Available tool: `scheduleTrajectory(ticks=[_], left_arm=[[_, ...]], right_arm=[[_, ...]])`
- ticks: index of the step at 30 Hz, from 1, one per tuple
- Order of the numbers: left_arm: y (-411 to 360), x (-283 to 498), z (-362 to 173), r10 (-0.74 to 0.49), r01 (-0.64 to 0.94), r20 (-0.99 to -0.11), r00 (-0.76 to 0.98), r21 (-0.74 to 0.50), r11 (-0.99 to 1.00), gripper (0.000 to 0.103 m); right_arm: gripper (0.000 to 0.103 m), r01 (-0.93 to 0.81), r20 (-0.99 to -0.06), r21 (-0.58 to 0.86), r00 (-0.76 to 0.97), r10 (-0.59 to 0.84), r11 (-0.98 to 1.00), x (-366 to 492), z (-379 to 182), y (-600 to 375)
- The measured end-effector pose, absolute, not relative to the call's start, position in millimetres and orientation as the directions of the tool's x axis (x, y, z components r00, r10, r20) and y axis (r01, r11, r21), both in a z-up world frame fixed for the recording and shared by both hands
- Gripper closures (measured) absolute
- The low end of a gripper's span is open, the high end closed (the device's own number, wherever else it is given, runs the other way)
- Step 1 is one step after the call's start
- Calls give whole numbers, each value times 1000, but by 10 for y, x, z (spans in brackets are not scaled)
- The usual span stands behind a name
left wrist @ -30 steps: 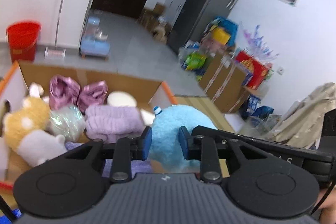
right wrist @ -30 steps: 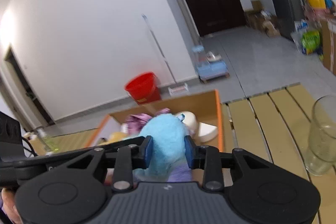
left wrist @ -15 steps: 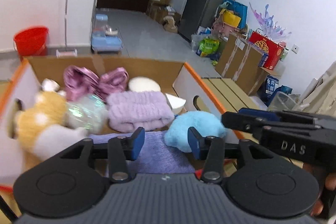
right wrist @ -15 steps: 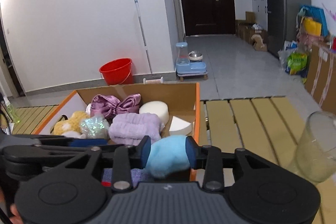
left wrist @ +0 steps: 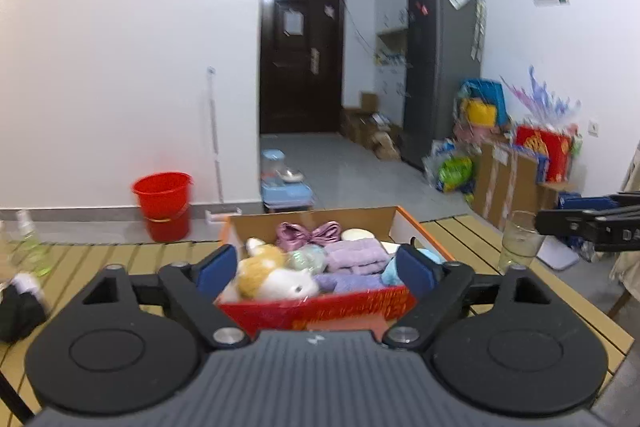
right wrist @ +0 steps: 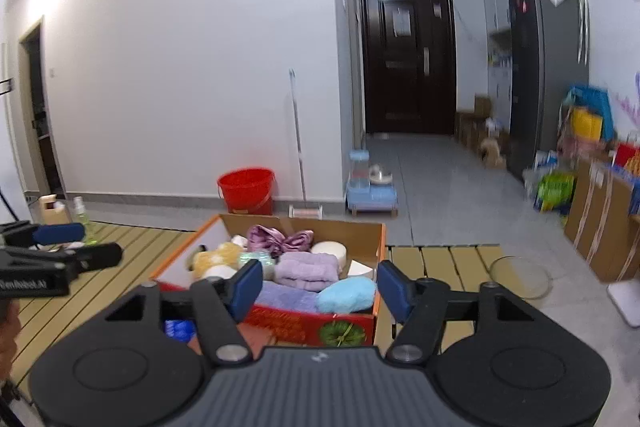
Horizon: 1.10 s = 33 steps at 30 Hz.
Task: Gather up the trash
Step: 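Carry the blue plush into the box and open both tools, then pull both tools back from the box above the table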
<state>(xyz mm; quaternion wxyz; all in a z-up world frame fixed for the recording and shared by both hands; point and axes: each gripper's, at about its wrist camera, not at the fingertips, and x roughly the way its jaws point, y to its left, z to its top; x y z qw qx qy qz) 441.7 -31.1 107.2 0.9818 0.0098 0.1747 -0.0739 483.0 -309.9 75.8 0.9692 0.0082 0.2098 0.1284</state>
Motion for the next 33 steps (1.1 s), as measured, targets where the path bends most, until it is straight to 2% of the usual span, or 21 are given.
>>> scheduleTrajectory(ticks=[4,6,8,9,12,14,16,22,25,33], left_arm=[[-188,3545,985,-88,100,-310,947,22,995,6],[-118,3126,939,-81,87,-292,953,8,996,4],[-71,2702,911,-89,91,-277,957,-6,996,3],[-47,2473,897,-97,99,-258,961,-4,995,0],[7,1863,806,-80,91,-178,981,53,994,0],[58,1542,705,-29,40,-134,990,75,996,0],[95,1335,621,-12,20,-146,989,57,998,0],[183,1333,477,18,-10,-207,978,39,999,0],[234,1461,435,-6,4,-244,970,-9,1000,0],[152,1833,204,-50,51,-298,953,-3,999,0]], right_arm=[[30,-267,-346,55,899,269,962,4024,760,-3022],[23,-283,-308,63,907,288,957,3589,718,-2977],[21,-301,-273,68,911,308,951,3137,663,-2929],[20,-305,-257,69,915,312,950,2922,630,-2899],[12,-316,-219,68,921,323,946,2334,475,-2796],[12,-290,-207,84,931,302,953,2024,335,-2717],[12,-286,-205,117,930,305,951,1756,155,-2645],[12,-302,-232,51,924,305,952,1434,-112,-2439],[12,-298,-258,55,918,302,953,1511,-151,-2395],[12,-288,-301,91,905,302,953,1922,-274,-2373]])
